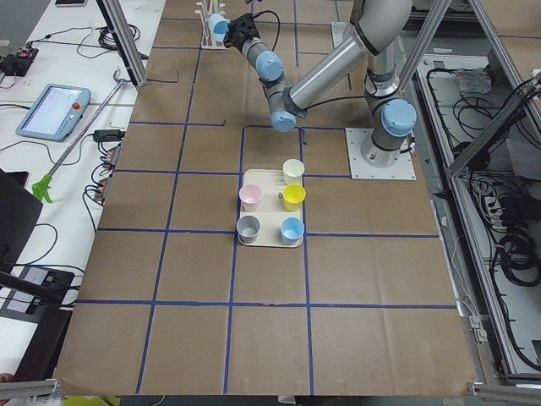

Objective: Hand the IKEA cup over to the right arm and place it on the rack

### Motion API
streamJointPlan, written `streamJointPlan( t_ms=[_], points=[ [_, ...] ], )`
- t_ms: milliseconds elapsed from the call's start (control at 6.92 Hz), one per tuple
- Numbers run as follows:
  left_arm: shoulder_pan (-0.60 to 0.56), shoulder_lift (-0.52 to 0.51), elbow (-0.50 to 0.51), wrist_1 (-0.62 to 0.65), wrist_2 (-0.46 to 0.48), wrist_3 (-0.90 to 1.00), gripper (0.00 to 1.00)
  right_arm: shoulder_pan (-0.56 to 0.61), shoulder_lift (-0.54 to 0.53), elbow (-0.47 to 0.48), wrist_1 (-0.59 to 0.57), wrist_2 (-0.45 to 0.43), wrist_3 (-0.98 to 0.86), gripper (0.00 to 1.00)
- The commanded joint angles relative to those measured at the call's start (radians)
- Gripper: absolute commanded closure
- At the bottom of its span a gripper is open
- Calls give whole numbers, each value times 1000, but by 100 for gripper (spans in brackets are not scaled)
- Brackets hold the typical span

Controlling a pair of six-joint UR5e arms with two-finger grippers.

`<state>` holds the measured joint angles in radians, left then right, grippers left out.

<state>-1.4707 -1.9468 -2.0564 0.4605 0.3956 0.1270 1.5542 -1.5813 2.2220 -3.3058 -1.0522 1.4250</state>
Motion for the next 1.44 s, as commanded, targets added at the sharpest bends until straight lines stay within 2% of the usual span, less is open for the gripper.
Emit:
streamJointPlan(
  t_ms=[0, 433, 1155, 1300],
  points=[
    [-28, -23, 2, 39, 19, -4, 96, 9, 30, -1, -12, 8, 2, 0],
    [-39, -29, 4, 43, 20, -6, 96, 85, 102, -33, -21, -6, 3, 0],
    [-43, -31, 7, 43, 34, -7, 96, 153, 243, -203, -11, -14, 8, 0],
    [-43, -31, 9, 43, 34, -7, 96, 155, 260, -209, -12, -14, 8, 1]
  ],
)
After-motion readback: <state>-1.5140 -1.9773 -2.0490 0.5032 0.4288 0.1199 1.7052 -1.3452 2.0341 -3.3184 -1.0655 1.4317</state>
